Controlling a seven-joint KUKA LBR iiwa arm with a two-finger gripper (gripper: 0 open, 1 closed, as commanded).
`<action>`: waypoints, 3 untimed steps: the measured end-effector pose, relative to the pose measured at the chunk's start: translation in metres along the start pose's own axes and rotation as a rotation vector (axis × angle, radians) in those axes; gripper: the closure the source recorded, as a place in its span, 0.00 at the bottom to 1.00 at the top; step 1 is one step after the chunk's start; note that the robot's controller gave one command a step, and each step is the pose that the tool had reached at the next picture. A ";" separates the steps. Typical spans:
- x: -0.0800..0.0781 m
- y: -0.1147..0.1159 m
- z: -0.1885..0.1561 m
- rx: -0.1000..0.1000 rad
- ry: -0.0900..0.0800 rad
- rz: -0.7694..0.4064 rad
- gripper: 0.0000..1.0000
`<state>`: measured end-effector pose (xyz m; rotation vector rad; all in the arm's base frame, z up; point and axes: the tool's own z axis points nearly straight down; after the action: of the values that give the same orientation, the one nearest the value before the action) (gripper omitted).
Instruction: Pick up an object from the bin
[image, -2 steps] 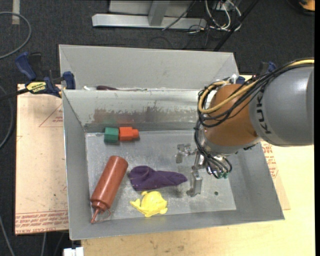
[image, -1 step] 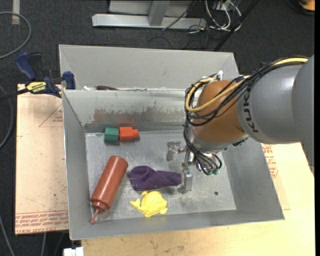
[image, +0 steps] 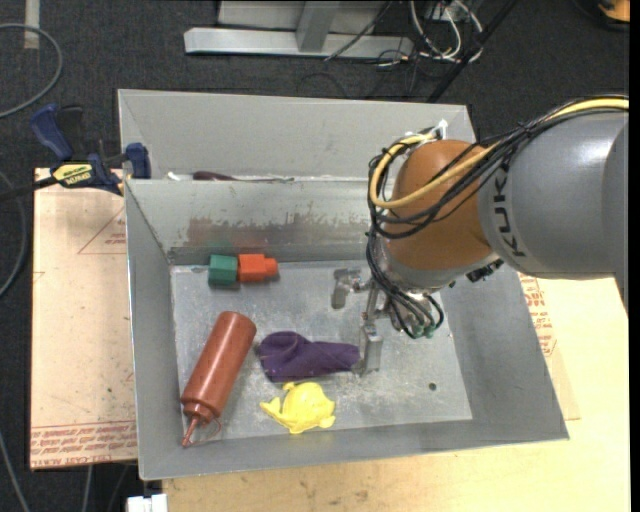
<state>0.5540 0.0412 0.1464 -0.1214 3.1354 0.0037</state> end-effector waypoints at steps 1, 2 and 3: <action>-0.001 0.015 0.068 -0.001 0.000 0.000 0.00; -0.003 0.020 0.094 -0.002 -0.012 0.002 1.00; -0.002 0.020 0.091 -0.002 -0.014 0.002 1.00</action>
Offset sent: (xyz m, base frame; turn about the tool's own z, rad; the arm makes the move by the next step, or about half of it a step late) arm -0.0095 0.0215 -0.0764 0.0018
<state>0.5552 0.0611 0.0550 -0.1177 3.1215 0.0075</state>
